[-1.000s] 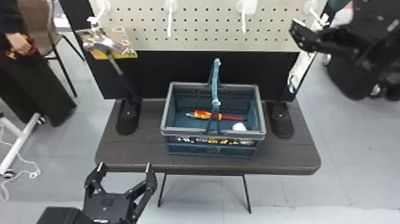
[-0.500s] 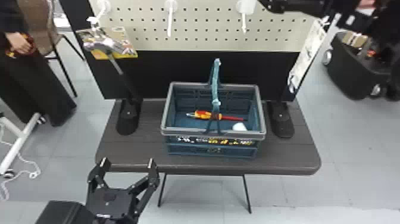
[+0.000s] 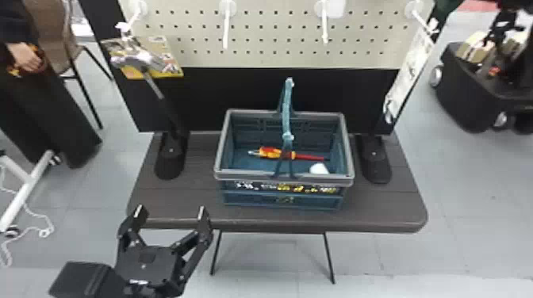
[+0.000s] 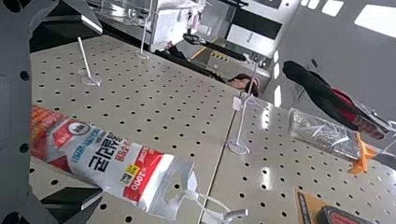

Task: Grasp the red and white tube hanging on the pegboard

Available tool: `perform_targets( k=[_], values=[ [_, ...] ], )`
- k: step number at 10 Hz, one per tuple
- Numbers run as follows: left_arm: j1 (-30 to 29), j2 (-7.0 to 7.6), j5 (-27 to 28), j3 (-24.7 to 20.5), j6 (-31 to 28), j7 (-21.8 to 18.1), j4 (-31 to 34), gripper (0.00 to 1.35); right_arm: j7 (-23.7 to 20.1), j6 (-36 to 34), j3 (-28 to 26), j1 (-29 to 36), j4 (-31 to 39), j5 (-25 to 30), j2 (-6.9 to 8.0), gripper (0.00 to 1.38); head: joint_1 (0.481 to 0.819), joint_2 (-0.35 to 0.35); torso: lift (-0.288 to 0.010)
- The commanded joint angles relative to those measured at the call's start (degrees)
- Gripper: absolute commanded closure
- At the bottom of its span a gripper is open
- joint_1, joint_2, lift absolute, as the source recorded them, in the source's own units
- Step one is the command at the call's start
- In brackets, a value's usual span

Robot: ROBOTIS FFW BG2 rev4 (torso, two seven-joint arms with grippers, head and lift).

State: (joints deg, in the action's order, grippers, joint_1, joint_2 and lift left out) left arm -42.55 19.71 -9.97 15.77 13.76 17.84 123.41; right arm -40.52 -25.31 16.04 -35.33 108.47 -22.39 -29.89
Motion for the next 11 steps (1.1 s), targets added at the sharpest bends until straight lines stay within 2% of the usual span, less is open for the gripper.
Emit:
perform_targets(
  k=[1, 4, 5, 6, 8, 9, 11],
  values=[
    [1.55, 0.42, -0.31, 0.76, 0.22, 0.0, -0.85, 0.21, -0.09, 0.08, 1.63, -2.79, -2.09, -0.81, -0.43, 0.09, 0.819, 0.008, -0.1],
    [3.14, 0.5, -0.75, 1.55, 0.39, 0.0, -2.11, 0.21, -0.09, 1.67, 3.56, -5.49, -5.32, -2.39, -0.43, 0.1, 0.819, 0.008, -0.1],
    [3.14, 0.42, -0.75, 1.46, 0.39, 0.0, -2.25, 0.21, -0.09, 1.67, 3.56, -5.62, -5.88, -2.57, -0.25, 0.22, 0.819, 0.008, -0.1],
    [3.14, 0.42, -0.75, 1.37, 0.48, 0.0, -2.25, 0.21, -0.09, 1.67, 3.56, -5.49, -6.73, -3.54, -0.17, 0.61, 0.819, 0.008, -0.1],
    [3.02, 0.5, -0.93, 1.37, 0.66, 0.0, -2.25, 0.21, -0.09, 1.49, 3.56, -5.25, -7.15, -3.89, -0.08, 0.98, 0.819, 0.008, -0.1],
    [2.9, 0.5, -0.93, 1.46, 0.66, 0.0, -2.25, 0.21, -0.09, 1.14, 3.48, -5.25, -7.15, -3.89, -0.08, 1.06, 0.819, 0.008, -0.1],
    [3.02, 0.59, -0.93, 1.55, 0.66, 0.0, -2.25, 0.21, -0.09, 0.7, 3.48, -5.25, -7.01, -3.89, -0.08, 1.06, 0.819, 0.008, -0.1]
  ],
)
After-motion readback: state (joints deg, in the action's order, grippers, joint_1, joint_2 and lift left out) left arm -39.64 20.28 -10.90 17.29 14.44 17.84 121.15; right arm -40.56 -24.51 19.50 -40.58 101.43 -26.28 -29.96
